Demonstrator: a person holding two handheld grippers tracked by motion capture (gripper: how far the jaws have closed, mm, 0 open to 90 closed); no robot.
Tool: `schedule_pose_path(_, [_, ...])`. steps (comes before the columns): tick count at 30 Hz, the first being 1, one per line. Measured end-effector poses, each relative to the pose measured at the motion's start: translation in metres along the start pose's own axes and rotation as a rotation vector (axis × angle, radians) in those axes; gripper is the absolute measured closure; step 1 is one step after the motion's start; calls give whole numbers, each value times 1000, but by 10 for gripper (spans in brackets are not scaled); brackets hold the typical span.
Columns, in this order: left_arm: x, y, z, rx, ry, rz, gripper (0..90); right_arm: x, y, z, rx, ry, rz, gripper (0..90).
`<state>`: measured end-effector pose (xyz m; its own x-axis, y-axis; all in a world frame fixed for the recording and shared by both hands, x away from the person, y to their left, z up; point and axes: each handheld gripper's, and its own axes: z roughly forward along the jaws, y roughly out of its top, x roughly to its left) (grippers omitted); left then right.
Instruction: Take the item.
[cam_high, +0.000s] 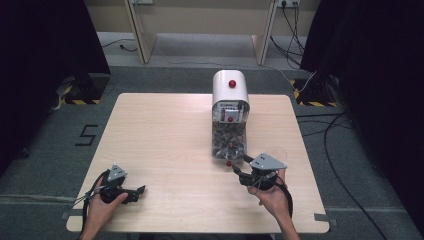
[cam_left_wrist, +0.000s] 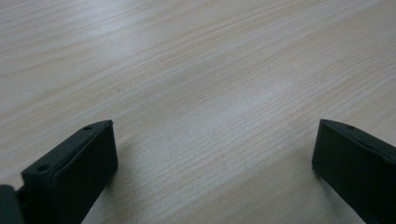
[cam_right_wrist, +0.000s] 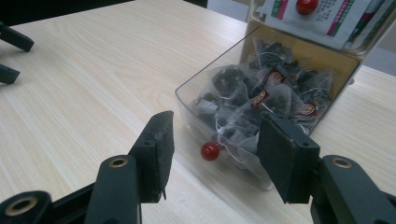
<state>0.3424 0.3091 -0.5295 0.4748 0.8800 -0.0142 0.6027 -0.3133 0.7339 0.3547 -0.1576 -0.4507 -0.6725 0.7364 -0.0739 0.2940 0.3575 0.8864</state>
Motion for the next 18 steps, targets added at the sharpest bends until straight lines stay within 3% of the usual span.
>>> schedule_pose_path(18, [0, 0, 0, 0, 0, 0, 0, 18, -26, 7, 47, 40, -8, 419])
